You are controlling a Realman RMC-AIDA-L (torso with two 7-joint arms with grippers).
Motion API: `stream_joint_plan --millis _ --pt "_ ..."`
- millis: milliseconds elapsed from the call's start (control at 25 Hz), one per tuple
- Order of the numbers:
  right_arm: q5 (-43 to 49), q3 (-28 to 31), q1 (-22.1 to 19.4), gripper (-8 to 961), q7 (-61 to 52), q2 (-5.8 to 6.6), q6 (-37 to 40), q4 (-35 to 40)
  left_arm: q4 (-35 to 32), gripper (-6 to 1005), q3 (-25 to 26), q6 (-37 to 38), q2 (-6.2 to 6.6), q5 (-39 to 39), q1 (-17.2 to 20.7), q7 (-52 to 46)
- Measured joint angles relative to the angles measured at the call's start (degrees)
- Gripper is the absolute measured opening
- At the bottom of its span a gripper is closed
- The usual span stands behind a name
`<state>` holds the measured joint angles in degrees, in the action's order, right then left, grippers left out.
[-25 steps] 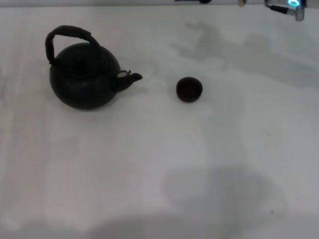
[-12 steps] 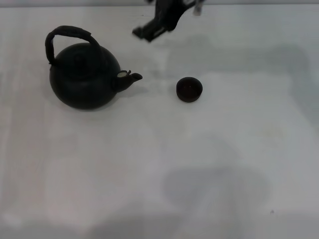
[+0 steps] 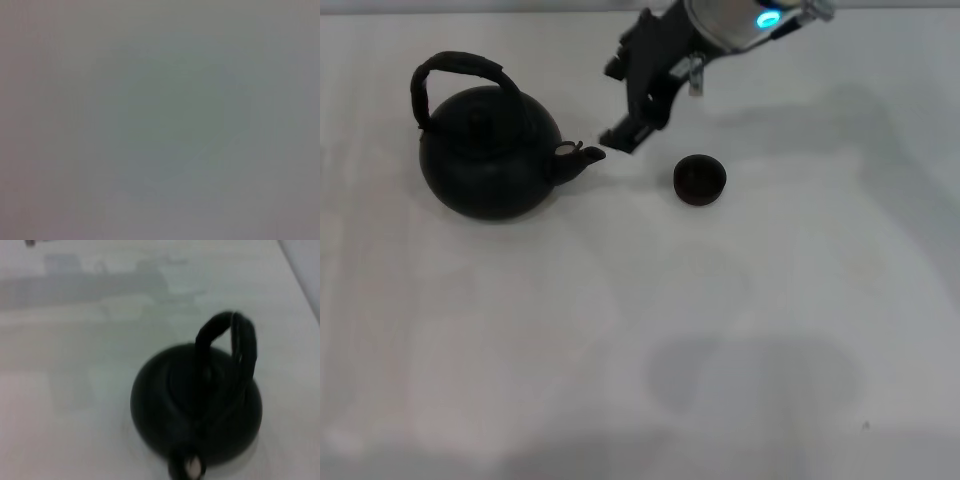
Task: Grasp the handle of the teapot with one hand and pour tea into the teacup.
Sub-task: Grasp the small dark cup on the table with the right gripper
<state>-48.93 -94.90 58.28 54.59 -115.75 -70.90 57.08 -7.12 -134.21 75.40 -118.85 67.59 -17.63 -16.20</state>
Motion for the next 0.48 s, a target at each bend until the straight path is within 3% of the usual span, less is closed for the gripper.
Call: stream_joint_plan --millis 160,480 --pt "5.2 -3.8 -0.1 826 -4.0 -0.23 0.2 -0.1 0.0 862 0.0 0.1 0.19 0.0 -0.4 0.1" --pt "5.2 -11.5 0.8 814 -5.2 -0.44 2.7 -4.3 0.6 861 0.1 0.2 0.25 0.3 -1.7 0.3"
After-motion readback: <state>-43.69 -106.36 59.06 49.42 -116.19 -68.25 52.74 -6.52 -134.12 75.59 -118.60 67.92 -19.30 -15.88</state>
